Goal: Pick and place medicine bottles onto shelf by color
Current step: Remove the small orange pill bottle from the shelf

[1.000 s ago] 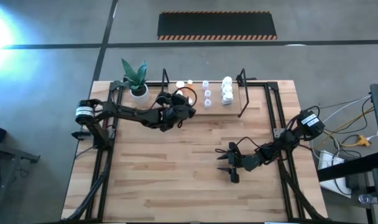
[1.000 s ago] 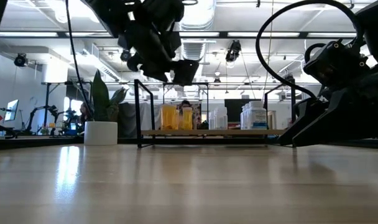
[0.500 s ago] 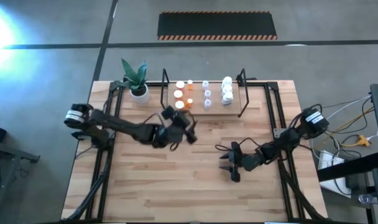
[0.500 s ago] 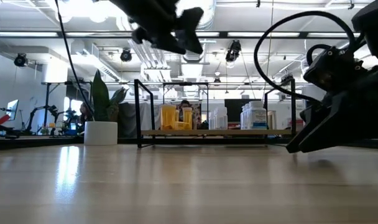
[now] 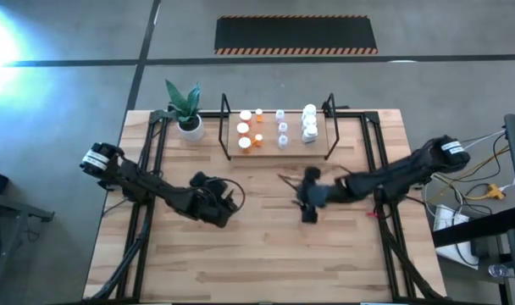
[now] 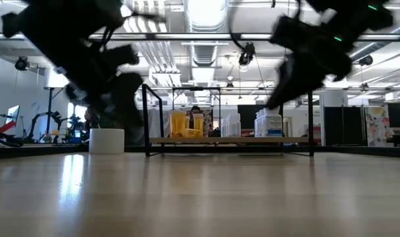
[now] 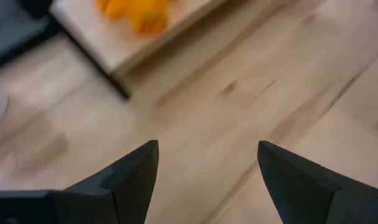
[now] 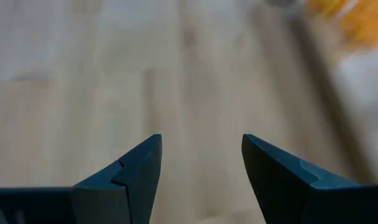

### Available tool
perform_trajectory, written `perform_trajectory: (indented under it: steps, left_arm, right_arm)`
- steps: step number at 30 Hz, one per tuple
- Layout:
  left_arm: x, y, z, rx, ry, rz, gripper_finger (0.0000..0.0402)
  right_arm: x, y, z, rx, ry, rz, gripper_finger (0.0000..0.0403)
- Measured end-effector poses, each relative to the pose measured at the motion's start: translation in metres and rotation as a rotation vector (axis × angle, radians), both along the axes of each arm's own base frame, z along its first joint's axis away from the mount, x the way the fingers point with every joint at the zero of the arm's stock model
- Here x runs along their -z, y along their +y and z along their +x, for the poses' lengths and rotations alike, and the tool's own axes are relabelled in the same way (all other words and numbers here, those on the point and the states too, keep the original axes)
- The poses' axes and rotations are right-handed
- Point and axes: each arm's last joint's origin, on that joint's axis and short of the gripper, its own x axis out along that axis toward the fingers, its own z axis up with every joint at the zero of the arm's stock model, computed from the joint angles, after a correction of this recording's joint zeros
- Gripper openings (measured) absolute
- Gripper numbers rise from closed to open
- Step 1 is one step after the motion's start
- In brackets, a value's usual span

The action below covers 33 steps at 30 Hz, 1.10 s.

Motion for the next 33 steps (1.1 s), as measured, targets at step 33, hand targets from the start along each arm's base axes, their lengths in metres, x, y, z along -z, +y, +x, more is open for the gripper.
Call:
perform_trajectory:
  steps: [33]
  left_arm:
    - [0.043, 0.021, -0.047, -0.178, -0.047, 0.181, 0.0257]
  right_arm:
    - [-0.03, -0.24, 0.14, -0.037, 0.092, 0.029, 0.0212]
